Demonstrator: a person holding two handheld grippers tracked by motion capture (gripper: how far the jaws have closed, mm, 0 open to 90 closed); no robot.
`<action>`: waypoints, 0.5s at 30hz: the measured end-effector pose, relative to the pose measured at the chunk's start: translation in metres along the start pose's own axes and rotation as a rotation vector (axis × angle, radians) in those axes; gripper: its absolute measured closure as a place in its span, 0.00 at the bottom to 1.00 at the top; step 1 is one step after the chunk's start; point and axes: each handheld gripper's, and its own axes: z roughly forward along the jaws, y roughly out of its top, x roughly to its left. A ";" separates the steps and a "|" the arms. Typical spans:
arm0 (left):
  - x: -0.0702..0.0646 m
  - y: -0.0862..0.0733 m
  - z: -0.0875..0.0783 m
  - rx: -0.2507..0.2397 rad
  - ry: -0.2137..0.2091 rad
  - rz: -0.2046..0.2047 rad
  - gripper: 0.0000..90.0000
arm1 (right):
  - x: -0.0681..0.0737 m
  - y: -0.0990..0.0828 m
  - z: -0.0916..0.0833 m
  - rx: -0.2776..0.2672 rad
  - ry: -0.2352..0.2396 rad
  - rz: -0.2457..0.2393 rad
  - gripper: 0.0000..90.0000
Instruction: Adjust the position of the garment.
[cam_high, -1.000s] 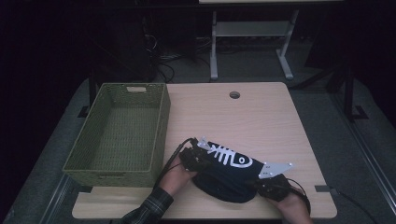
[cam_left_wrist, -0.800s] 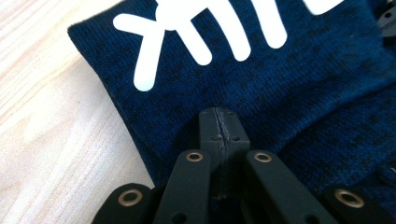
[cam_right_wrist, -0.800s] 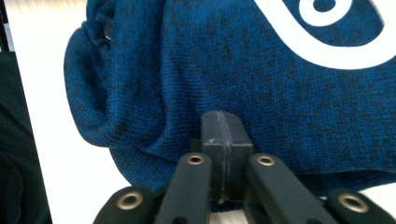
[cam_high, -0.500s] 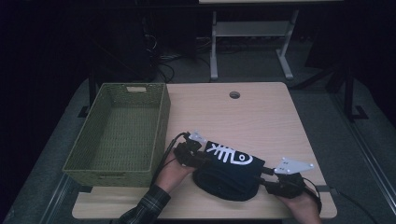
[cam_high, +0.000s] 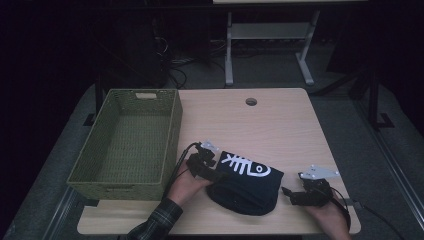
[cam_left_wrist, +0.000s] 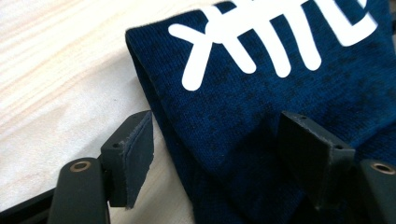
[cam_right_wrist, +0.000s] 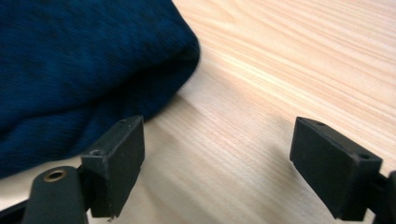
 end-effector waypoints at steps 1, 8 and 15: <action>0.000 -0.001 0.001 0.000 -0.001 0.000 0.30 | -0.001 0.000 0.000 0.000 0.003 0.004 0.18; 0.000 -0.003 0.008 0.018 -0.002 0.007 0.29 | -0.004 0.000 0.003 -0.005 0.007 0.026 0.16; 0.001 -0.004 0.012 0.020 -0.027 0.017 0.34 | -0.004 0.000 0.003 -0.004 0.007 0.028 0.16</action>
